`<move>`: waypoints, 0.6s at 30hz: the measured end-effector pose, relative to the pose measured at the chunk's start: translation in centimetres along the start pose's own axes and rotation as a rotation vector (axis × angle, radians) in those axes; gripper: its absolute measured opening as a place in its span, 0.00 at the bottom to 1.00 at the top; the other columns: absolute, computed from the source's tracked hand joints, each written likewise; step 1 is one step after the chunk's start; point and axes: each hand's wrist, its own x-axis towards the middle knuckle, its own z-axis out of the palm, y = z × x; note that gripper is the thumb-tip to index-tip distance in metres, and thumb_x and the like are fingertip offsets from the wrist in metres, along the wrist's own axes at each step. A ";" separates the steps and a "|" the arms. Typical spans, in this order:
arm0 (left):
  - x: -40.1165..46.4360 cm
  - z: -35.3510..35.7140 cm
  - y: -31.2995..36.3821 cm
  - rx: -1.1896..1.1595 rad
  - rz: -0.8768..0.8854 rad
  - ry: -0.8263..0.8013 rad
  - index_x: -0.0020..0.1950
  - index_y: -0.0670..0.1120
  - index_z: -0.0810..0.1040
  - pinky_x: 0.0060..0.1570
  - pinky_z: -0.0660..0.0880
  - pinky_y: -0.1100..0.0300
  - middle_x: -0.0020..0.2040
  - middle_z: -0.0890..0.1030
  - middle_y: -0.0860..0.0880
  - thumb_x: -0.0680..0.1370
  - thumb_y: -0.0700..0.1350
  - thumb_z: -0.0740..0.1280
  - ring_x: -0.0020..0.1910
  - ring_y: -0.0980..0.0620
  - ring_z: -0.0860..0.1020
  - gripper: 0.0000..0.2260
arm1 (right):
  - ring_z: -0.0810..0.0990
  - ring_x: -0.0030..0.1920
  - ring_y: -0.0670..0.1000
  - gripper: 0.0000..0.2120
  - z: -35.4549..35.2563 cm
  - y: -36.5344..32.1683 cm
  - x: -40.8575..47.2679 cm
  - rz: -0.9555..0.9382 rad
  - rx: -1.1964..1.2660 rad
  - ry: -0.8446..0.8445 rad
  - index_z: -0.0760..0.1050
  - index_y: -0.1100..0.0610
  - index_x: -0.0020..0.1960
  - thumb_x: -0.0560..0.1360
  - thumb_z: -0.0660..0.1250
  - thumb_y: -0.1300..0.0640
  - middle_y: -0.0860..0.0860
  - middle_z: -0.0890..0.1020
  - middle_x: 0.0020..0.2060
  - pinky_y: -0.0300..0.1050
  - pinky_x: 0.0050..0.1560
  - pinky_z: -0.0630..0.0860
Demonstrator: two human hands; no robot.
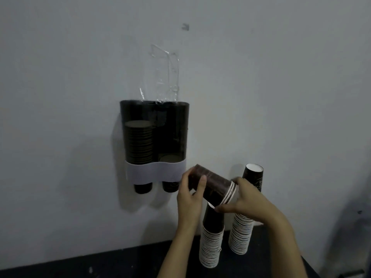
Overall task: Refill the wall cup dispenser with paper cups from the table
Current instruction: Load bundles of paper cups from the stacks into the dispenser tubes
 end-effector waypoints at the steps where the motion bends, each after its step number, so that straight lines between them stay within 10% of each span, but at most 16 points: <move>1: -0.4 -0.7 0.7 -0.036 -0.013 0.015 0.61 0.53 0.70 0.48 0.74 0.75 0.52 0.76 0.57 0.77 0.45 0.62 0.55 0.56 0.76 0.13 | 0.74 0.54 0.49 0.36 -0.9 -1.6 -0.8 -0.027 0.071 -0.006 0.66 0.55 0.60 0.59 0.78 0.47 0.48 0.73 0.53 0.35 0.46 0.73; 5: -1.5 -4.1 2.3 -0.152 -0.109 0.094 0.65 0.48 0.68 0.64 0.69 0.51 0.62 0.74 0.47 0.79 0.45 0.56 0.61 0.48 0.73 0.14 | 0.77 0.56 0.50 0.30 -3.5 -8.2 -1.6 -0.216 0.336 0.107 0.67 0.52 0.59 0.62 0.77 0.53 0.50 0.77 0.55 0.40 0.50 0.75; 10: -2.7 -8.2 2.3 0.025 -0.164 0.189 0.69 0.48 0.65 0.66 0.62 0.57 0.63 0.70 0.52 0.79 0.45 0.57 0.68 0.48 0.67 0.18 | 0.79 0.55 0.53 0.31 -8.5 -18.7 0.9 -0.466 0.497 0.449 0.67 0.53 0.63 0.64 0.75 0.48 0.54 0.77 0.58 0.51 0.54 0.78; 18: -2.2 -11.6 -0.5 0.263 -0.208 0.254 0.70 0.41 0.63 0.68 0.63 0.53 0.70 0.69 0.43 0.74 0.39 0.66 0.69 0.44 0.67 0.25 | 0.74 0.59 0.60 0.25 -7.7 -29.5 9.1 -0.459 -0.107 0.376 0.73 0.65 0.59 0.73 0.65 0.45 0.61 0.78 0.57 0.47 0.56 0.70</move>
